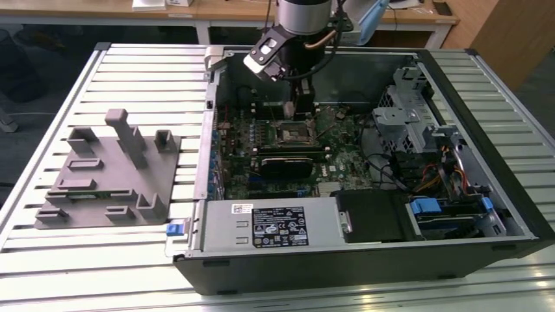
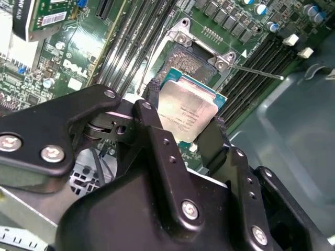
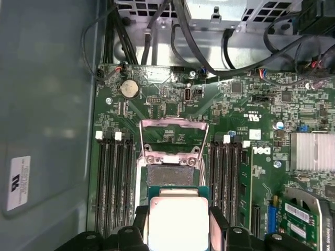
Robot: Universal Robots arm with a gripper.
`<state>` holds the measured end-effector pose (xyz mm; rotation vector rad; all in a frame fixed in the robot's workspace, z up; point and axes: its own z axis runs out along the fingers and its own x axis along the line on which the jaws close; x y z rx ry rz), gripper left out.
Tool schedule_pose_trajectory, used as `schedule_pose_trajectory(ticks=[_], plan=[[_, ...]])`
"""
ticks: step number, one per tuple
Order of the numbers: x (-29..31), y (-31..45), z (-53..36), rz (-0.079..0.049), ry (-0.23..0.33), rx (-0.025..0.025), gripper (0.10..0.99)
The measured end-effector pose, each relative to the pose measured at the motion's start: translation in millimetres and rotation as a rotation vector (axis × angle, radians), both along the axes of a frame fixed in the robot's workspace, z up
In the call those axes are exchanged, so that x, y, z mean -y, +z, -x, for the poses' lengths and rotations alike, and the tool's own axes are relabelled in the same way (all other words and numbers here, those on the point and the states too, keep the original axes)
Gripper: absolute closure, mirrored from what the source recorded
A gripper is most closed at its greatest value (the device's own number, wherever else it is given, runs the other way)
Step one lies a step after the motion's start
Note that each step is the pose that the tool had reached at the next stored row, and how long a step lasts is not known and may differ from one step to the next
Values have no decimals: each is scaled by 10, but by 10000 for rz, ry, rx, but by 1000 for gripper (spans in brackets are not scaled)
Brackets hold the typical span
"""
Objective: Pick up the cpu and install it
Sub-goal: 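Place the cpu into insertion slot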
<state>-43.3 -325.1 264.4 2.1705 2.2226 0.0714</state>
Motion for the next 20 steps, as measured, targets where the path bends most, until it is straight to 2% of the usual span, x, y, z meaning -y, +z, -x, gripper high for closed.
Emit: schedule_pose_trajectory(ticks=[6, 16, 20], plan=[[-4, -32, 0, 18, -8, 1, 545], [-20, -199, -4, 19, -15, 1, 545], [-20, -237, -4, 19, -60, 1, 545]])
